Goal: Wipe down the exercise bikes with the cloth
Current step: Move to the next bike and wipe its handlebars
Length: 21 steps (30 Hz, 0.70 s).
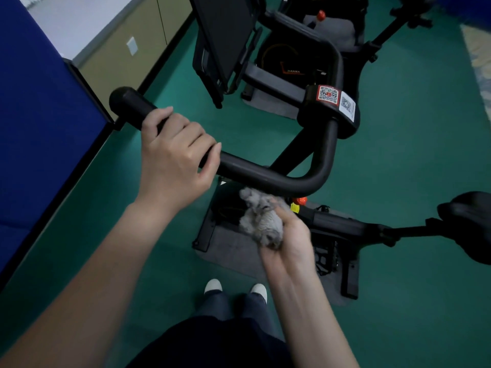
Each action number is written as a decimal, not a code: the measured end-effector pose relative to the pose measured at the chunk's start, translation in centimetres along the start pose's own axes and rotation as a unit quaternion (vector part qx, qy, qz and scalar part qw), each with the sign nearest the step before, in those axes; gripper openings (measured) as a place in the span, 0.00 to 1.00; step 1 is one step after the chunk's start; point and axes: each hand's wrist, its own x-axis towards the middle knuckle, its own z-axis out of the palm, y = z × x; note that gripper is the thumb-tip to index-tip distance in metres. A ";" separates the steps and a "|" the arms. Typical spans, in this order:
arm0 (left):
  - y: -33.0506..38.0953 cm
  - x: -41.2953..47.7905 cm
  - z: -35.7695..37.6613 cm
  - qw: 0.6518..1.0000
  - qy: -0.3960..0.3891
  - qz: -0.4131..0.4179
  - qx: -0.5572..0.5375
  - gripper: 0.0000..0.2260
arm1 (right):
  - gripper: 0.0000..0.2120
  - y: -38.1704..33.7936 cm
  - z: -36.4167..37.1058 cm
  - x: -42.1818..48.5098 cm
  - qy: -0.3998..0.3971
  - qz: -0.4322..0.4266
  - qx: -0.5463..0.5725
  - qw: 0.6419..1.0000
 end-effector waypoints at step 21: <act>6.2 -0.3 1.1 0.983 -0.044 0.020 -0.180 0.11 | 0.13 -2.9 -1.6 3.4 0.184 -0.523 -0.270 0.787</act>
